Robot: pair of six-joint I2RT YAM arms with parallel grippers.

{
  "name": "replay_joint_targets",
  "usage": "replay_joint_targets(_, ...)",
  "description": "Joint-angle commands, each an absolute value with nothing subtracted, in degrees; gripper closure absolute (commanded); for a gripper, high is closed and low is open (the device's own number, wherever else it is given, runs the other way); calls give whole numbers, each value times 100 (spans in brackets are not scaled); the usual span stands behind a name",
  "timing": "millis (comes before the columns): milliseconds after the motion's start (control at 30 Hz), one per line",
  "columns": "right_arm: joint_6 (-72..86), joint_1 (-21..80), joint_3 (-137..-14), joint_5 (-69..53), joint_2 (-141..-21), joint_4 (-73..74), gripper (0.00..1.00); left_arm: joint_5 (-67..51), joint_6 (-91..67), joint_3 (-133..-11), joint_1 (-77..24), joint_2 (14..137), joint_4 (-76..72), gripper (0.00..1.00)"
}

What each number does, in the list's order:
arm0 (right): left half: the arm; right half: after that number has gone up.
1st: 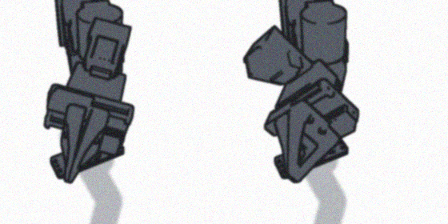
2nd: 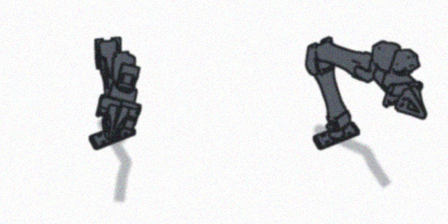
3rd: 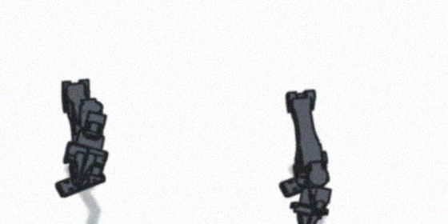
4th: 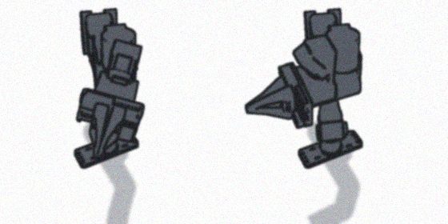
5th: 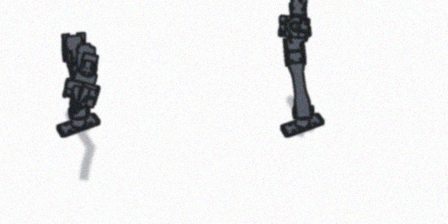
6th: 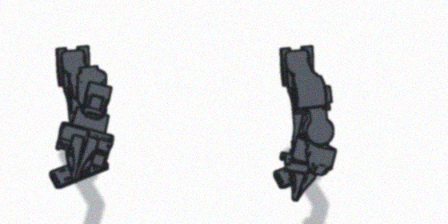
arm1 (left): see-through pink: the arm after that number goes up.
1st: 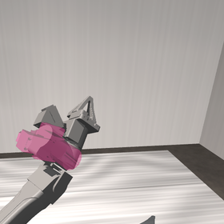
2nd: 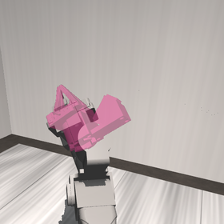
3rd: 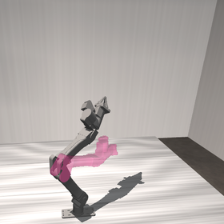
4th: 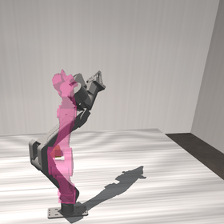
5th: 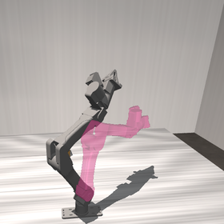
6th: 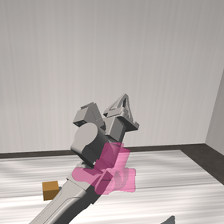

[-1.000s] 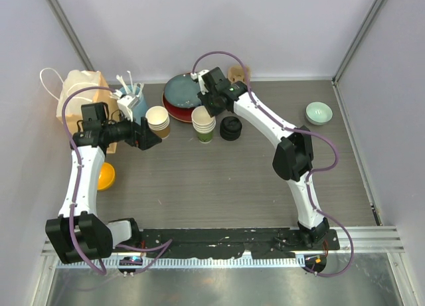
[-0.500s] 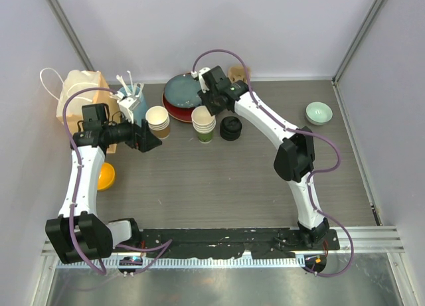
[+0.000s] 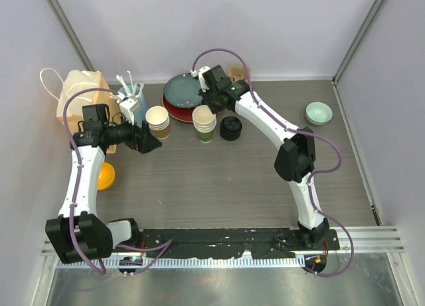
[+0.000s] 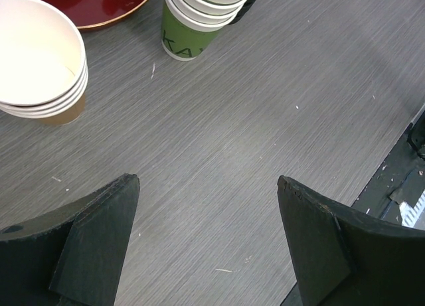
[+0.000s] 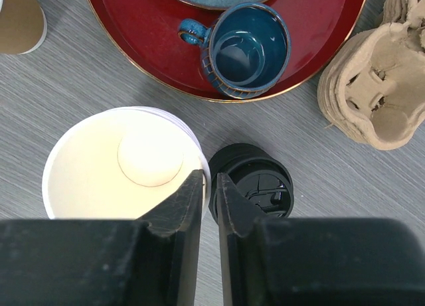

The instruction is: Pack the takeout coffee

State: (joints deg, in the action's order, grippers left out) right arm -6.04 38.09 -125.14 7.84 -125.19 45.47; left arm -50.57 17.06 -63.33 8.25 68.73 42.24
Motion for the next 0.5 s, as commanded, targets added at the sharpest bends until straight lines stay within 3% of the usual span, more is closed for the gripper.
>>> replay_joint_targets(0, -686, 3832, -12639, 765, -12164, 4377, 82, -5177, 1819, -6539, 791, 6785, 4280, 11)
replay_joint_targets(267, -738, 3841, -12621, 747, -12217, 4412, 78, -5186, 1837, -6539, 800, 6776, 4289, 11)
replay_joint_targets(467, -721, 3841, -12630, 633, -12243, 4412, 92, -5186, 1854, -6539, 809, 6759, 4289, 11)
